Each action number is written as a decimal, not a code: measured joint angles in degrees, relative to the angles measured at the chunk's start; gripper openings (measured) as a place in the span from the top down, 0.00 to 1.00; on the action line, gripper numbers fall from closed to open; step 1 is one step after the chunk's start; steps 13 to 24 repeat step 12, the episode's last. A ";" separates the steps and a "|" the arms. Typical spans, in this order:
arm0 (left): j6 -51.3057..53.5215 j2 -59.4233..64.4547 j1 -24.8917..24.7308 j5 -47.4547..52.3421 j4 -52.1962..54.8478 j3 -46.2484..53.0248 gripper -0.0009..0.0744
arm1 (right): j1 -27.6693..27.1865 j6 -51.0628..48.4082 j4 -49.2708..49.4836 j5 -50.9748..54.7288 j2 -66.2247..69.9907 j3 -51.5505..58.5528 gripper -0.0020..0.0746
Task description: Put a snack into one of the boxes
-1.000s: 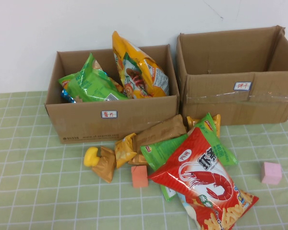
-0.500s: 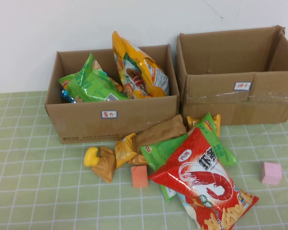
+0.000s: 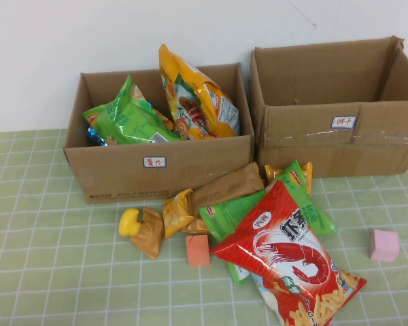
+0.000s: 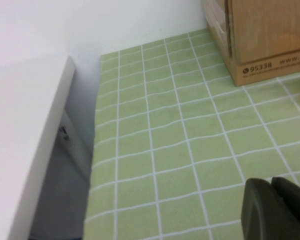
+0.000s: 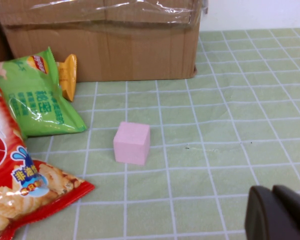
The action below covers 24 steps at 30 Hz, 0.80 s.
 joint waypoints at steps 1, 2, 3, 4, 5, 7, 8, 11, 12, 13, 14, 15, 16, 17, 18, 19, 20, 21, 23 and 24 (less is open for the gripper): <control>1.21 0.00 0.00 0.00 0.00 0.00 0.99 | 0.00 0.00 0.00 0.00 0.00 0.00 0.98; 1.87 0.00 0.00 0.00 0.00 0.00 0.99 | 0.00 0.00 0.00 0.00 0.00 0.00 0.98; 2.52 0.00 0.00 0.00 0.00 0.00 0.99 | 0.00 0.00 0.00 0.00 0.00 0.00 0.98; 2.84 0.00 0.00 0.00 0.00 0.00 0.99 | 0.00 0.00 0.00 0.00 0.00 0.00 0.98; 2.99 0.00 0.00 0.00 0.00 0.00 0.99 | 0.00 0.00 0.00 0.00 0.00 0.00 0.98; 3.20 0.00 0.00 0.00 0.00 0.00 0.99 | 0.00 0.00 0.00 0.00 0.00 0.00 0.98; 3.21 0.00 0.00 0.00 0.00 0.00 0.99 | 0.00 0.00 0.00 0.00 0.00 0.00 0.98; 3.21 0.00 0.00 0.00 -0.64 0.00 0.99 | 0.00 0.00 0.00 0.00 0.00 0.00 0.98; 3.21 0.00 0.00 0.00 -0.95 0.00 0.99 | 0.00 0.00 0.00 0.00 0.00 0.00 0.98; 3.21 0.00 0.00 0.00 -0.95 0.00 0.99 | 0.00 0.00 0.00 0.00 0.00 0.00 0.98; 3.21 0.00 0.00 0.00 -0.95 0.00 0.99 | 0.00 0.00 0.00 0.00 0.00 0.00 0.98; 3.21 0.00 0.00 0.00 -0.95 0.00 0.99 | 0.00 0.00 0.00 0.00 0.00 0.00 0.98; 3.21 0.00 0.00 0.00 -0.95 0.00 0.99 | 0.00 0.00 0.00 0.00 0.00 0.00 0.98; 3.21 0.00 0.00 0.00 -0.95 0.00 0.99 | 0.00 0.00 0.00 0.00 0.00 0.00 0.98; 3.21 0.00 0.00 0.00 -0.95 0.00 0.99 | 0.00 0.00 0.00 0.00 0.00 0.00 0.98; 3.21 0.00 0.00 0.00 -0.95 0.00 0.99 | 0.00 0.00 0.00 0.00 0.00 0.00 0.98; 3.21 0.00 0.00 0.00 -0.95 0.00 0.99 | 0.00 0.00 0.00 0.00 0.00 0.00 0.98; 3.21 0.00 0.00 0.00 -0.95 0.00 0.99 | 0.00 0.00 0.00 0.00 0.00 0.00 0.98; 3.21 0.00 0.00 0.00 -0.95 0.00 0.99 | 0.00 0.00 0.00 0.00 0.00 0.00 0.98; 3.21 0.00 0.00 0.00 -0.95 0.00 0.99 | 0.00 0.00 0.00 0.00 0.00 0.00 0.98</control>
